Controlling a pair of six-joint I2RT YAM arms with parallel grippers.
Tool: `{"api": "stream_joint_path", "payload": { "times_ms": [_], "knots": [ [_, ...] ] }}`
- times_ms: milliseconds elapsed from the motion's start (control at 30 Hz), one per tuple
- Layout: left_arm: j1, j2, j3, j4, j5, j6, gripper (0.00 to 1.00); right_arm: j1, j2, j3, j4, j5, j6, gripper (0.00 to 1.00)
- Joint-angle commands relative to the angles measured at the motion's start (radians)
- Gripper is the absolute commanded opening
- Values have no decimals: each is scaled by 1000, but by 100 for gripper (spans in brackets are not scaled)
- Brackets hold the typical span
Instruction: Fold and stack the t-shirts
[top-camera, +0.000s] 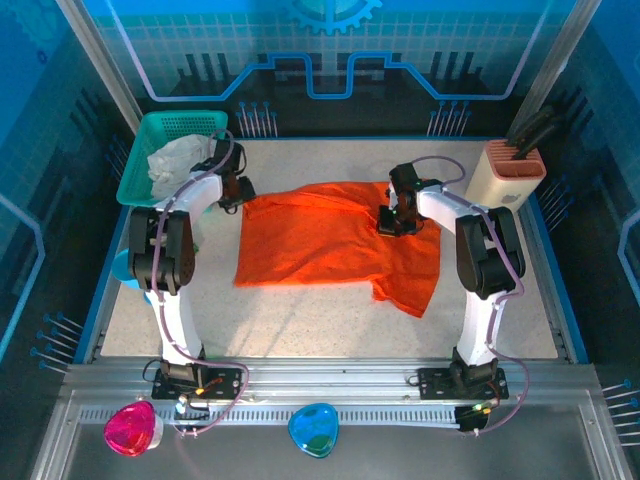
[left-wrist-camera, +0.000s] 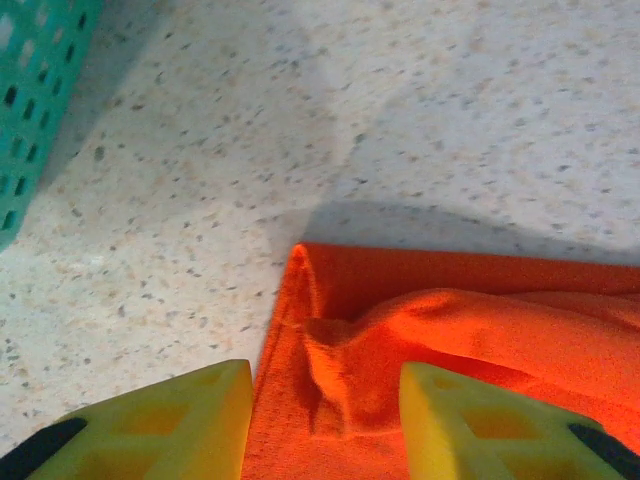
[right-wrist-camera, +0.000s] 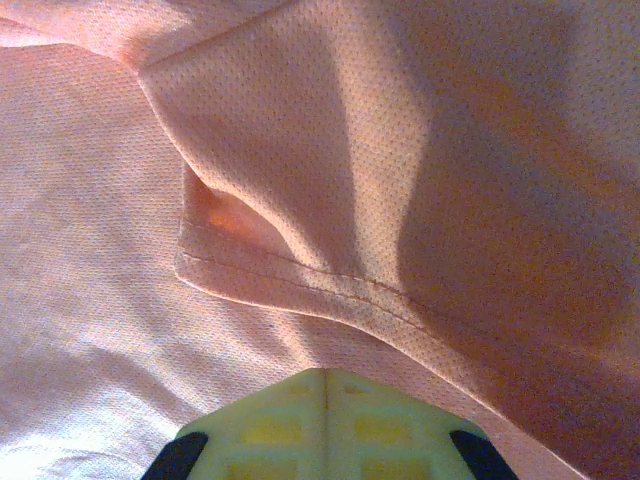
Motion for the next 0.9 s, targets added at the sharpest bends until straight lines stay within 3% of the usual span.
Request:
{"api": "stream_joint_path", "payload": {
  "times_ms": [0, 867],
  "knots": [
    [0, 5, -11, -7, 12, -31, 43, 13, -26, -7, -12, -14, -14, 0],
    [3, 71, 33, 35, 42, 2, 26, 13, -13, -1, -12, -16, -12, 0]
  ]
}}
